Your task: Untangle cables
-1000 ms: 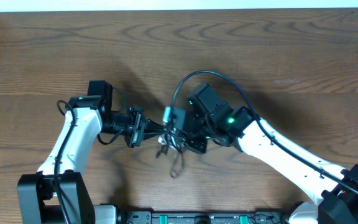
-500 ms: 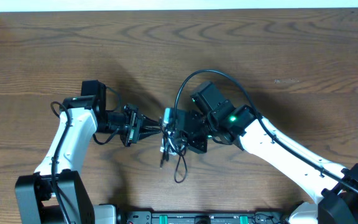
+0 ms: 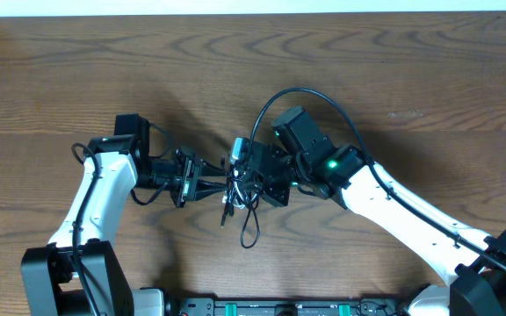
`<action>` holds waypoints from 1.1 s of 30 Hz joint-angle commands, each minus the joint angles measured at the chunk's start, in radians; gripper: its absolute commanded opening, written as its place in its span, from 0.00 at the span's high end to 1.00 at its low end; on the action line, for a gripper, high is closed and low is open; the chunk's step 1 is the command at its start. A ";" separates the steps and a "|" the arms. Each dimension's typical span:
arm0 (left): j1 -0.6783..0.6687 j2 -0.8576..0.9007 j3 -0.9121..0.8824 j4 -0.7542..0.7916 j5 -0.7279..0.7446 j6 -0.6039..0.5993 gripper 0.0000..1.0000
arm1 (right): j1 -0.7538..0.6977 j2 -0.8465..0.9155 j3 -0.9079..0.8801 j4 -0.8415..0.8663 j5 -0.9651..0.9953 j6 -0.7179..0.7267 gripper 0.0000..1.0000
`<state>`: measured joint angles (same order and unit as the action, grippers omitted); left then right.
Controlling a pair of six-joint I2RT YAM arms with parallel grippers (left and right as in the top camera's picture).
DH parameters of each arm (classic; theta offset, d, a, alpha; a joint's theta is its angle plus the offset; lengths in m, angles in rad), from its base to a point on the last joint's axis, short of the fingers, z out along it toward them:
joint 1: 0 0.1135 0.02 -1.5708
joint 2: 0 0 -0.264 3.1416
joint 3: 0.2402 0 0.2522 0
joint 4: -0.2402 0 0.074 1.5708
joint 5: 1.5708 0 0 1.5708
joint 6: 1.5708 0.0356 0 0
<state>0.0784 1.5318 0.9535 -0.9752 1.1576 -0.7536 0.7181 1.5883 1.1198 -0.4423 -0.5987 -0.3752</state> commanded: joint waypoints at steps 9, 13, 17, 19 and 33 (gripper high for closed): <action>0.003 0.004 -0.001 -0.012 0.014 0.019 0.81 | -0.003 -0.018 0.004 0.049 -0.079 0.050 0.99; 0.003 0.004 -0.001 -0.012 0.014 0.019 0.92 | 0.003 -0.018 0.004 0.043 -0.077 0.050 0.99; 0.003 0.004 -0.001 -0.011 0.014 0.020 0.92 | 0.003 -0.018 0.004 0.028 -0.073 0.049 0.99; 0.004 0.004 -0.001 -0.011 0.014 0.020 0.92 | 0.003 -0.018 0.004 0.019 -0.055 0.048 0.99; 0.004 0.004 -0.001 -0.003 0.013 0.020 0.93 | 0.003 -0.018 0.004 -0.089 0.069 0.041 0.63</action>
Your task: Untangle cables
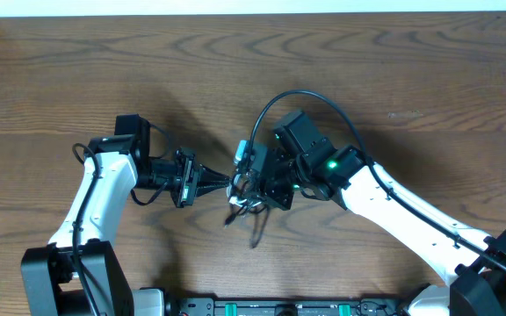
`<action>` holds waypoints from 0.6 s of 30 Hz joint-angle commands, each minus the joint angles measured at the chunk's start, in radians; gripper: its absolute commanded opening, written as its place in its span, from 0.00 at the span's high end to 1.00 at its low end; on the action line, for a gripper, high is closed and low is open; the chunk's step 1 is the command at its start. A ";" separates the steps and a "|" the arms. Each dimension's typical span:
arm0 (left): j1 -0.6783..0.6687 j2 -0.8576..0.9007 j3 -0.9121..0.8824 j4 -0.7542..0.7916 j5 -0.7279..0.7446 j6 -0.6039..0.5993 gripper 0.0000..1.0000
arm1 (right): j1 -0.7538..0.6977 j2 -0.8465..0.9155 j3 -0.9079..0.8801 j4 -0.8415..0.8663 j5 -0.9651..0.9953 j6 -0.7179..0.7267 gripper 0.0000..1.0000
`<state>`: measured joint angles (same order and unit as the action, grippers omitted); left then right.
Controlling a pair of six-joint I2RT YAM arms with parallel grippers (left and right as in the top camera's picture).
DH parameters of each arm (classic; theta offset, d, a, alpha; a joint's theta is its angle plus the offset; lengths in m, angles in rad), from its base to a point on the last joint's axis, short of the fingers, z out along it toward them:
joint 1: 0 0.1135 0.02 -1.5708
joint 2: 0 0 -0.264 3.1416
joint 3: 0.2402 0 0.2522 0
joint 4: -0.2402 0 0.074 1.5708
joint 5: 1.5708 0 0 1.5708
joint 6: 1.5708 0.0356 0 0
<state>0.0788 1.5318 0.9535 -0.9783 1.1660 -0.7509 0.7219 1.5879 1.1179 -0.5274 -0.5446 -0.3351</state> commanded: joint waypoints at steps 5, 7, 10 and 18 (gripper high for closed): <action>0.003 0.004 -0.001 0.010 0.001 0.018 0.92 | 0.000 -0.018 0.006 0.000 0.016 -0.002 0.62; 0.003 0.004 -0.001 0.055 -0.018 0.017 0.91 | -0.001 -0.018 0.006 0.000 0.043 -0.001 0.60; 0.003 0.004 -0.001 0.113 -0.066 0.017 0.86 | -0.002 -0.018 0.006 0.008 0.159 0.066 0.57; -0.027 0.004 -0.001 0.150 -0.320 0.105 0.92 | -0.031 -0.008 0.006 0.000 0.264 0.316 0.54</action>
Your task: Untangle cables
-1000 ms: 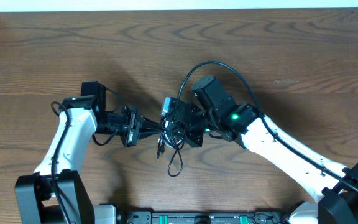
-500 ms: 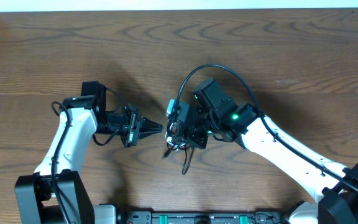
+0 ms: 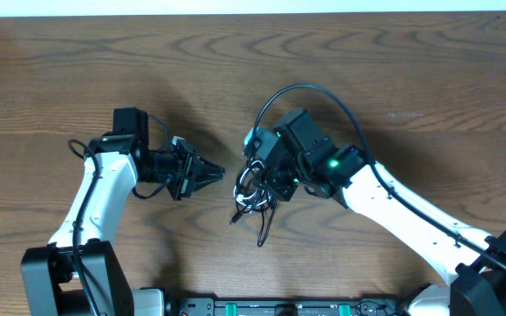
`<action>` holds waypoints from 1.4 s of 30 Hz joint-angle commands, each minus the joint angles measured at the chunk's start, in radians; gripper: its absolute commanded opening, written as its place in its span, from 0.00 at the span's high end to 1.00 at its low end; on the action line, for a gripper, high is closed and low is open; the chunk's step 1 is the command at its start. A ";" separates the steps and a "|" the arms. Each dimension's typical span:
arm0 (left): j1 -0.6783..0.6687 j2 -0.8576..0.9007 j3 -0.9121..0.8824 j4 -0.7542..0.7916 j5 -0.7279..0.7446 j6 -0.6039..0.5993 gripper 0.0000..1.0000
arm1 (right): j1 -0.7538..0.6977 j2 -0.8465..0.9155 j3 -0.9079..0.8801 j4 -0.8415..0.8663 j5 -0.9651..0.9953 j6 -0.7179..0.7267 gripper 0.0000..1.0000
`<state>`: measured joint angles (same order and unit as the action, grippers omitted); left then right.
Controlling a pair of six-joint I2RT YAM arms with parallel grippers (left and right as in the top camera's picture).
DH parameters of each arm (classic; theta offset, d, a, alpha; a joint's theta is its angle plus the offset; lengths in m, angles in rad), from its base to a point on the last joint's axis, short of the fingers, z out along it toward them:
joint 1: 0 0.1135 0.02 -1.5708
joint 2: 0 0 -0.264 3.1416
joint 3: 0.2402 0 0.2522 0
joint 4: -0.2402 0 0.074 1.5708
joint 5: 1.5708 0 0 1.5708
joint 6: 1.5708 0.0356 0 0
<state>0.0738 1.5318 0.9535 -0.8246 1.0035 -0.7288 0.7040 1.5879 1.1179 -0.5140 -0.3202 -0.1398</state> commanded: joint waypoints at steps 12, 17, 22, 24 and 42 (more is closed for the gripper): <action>-0.219 0.004 -0.040 0.030 -0.433 0.134 0.92 | -0.012 0.069 0.006 -0.047 0.014 0.238 0.72; -0.228 0.004 -0.094 0.108 -0.438 0.134 0.92 | -0.009 0.073 0.005 -0.072 0.015 0.241 0.76; -0.228 0.004 -0.136 0.185 -0.440 0.134 0.92 | -0.010 0.095 -0.007 -0.085 0.034 0.262 0.99; -0.228 0.004 -0.140 0.195 -0.440 0.134 0.92 | -0.010 0.105 -0.015 -0.085 0.060 0.287 0.99; -0.228 0.004 -0.140 0.205 -0.469 0.156 0.91 | -0.011 0.135 -0.036 0.089 -0.003 0.398 0.99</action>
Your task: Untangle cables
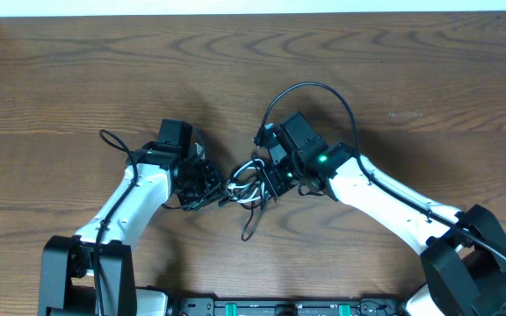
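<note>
A tangled bundle of black cable [251, 183] with pale loops lies at the middle of the wooden table. One black tail [249, 226] trails toward the front edge. My right gripper [267, 178] sits over the bundle's right side, shut on it. A large black loop [319, 89] arches over the right wrist. My left gripper [227, 189] reaches in from the left, its tips at the bundle's left edge. The overhead view does not show how its jaws stand.
The brown wooden table [77, 79] stretches to a white strip along the far edge. The arms' base rail [279, 307] runs along the front edge. A thin black wire [117, 142] loops beside the left arm.
My left arm has swung right and forward, so its gripper went from apart on the left to touching the bundle's left edge. The right gripper and bundle shifted slightly.
Both grippers first met at the bundle, the left one holding its left side. Then the bundle was pulled a little to the right. Later the left gripper stood apart and free while the right kept the bundle. Now the left gripper is back at the bundle.
</note>
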`<action>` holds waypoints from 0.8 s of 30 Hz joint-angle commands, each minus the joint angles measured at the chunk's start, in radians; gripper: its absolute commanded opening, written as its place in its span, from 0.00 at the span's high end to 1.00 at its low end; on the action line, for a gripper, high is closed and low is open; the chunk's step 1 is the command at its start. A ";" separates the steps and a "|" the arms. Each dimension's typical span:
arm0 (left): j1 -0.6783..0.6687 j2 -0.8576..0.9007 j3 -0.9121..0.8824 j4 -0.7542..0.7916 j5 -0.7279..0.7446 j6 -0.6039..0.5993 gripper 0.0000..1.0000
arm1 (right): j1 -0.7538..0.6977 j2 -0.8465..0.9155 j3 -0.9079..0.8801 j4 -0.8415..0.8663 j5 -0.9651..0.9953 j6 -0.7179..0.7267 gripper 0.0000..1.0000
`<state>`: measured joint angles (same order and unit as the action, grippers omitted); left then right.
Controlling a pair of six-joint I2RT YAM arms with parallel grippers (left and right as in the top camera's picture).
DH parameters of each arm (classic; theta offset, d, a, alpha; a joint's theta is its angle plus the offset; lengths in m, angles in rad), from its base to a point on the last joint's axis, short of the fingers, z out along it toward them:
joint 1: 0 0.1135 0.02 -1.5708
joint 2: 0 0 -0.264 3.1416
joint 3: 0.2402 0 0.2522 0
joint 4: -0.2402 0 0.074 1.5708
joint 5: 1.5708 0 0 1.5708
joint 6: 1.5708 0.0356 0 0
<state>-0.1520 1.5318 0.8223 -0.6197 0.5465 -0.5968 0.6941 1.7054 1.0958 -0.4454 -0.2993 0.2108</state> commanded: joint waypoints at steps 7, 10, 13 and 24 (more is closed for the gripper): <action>-0.002 0.004 -0.009 0.002 -0.013 0.029 0.85 | 0.000 0.064 -0.014 0.064 -0.030 0.073 0.99; -0.002 0.004 -0.009 0.002 -0.013 0.040 0.85 | -0.006 0.060 -0.013 0.145 -0.113 0.035 0.99; -0.002 0.004 -0.009 0.002 -0.013 0.044 0.85 | -0.022 0.039 -0.013 0.296 -0.294 0.030 0.99; -0.002 0.004 -0.009 0.013 -0.026 0.043 0.86 | -0.082 0.013 -0.013 0.368 -0.428 0.064 0.98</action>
<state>-0.1520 1.5318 0.8223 -0.6106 0.5430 -0.5713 0.6220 1.7378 1.0801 -0.0410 -0.7338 0.3084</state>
